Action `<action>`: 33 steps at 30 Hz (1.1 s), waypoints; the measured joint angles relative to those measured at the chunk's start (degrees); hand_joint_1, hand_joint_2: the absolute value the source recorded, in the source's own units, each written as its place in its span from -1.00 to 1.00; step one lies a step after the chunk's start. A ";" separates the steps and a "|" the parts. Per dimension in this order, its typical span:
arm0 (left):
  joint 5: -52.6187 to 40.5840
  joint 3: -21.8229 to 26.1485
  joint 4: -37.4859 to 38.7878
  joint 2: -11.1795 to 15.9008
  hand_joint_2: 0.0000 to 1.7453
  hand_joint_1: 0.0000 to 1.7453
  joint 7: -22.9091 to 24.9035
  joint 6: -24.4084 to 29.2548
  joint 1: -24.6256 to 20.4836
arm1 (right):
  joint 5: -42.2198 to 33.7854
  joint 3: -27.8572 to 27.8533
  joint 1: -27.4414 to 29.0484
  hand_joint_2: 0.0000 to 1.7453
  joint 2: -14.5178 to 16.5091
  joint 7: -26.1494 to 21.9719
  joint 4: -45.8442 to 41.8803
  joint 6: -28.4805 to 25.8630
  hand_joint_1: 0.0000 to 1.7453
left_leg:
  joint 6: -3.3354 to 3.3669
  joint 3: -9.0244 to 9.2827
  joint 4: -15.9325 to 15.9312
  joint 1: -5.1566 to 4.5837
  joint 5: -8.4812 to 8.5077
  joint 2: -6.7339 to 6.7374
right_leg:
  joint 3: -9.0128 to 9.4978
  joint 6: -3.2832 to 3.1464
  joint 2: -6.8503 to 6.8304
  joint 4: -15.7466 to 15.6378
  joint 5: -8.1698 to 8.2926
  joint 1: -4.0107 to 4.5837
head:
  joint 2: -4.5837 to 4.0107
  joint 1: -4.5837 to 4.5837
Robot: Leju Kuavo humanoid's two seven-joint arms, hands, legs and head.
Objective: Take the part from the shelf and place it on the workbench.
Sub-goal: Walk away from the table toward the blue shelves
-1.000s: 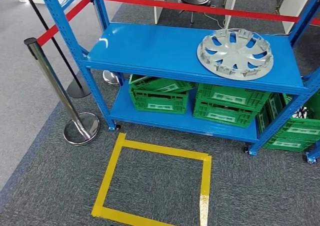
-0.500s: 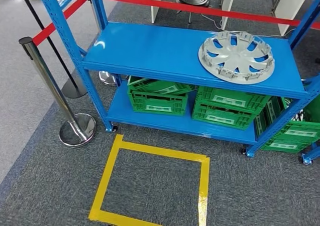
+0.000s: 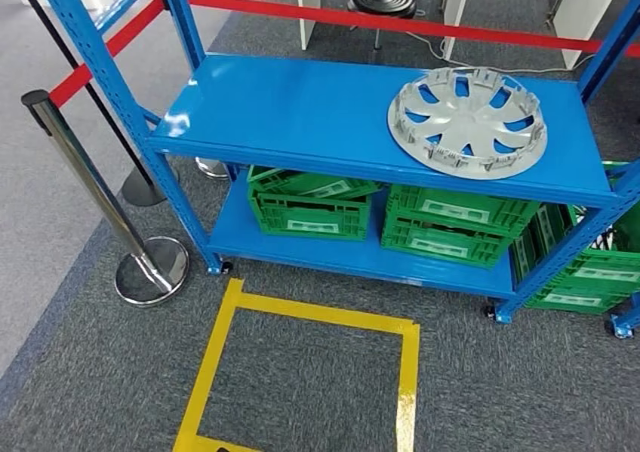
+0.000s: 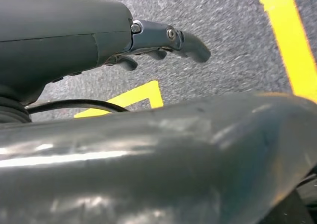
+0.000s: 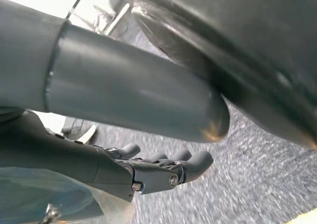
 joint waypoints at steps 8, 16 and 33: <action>-0.09 0.03 0.00 0.05 -1.00 -1.00 0.01 -0.02 0.37 | 0.27 -0.14 0.04 -1.00 0.04 0.05 0.01 0.17 -1.00 | 0.33 -7.85 7.73 -0.05 3.61 -0.04 | 3.11 -0.70 0.37 -0.12 -2.56 0.07 | 0.00 -0.23; -0.17 0.11 0.00 0.01 -1.00 -1.00 0.00 -0.02 0.34 | 0.33 -0.16 -0.39 -1.00 0.16 0.15 -0.04 0.25 -1.00 | 1.80 -3.42 -1.68 0.02 5.04 -0.10 | 2.25 1.62 0.19 2.73 -5.64 0.19 | 0.00 -0.23; -0.17 0.21 0.00 -0.03 -1.00 -1.00 -0.04 -0.15 0.08 | 0.69 -0.32 -0.03 -1.00 0.03 0.16 -0.04 0.22 -1.00 | -0.70 -4.24 9.09 -0.06 -4.03 -0.11 | -0.51 -0.82 -0.04 1.01 -0.57 0.00 | 0.01 -0.99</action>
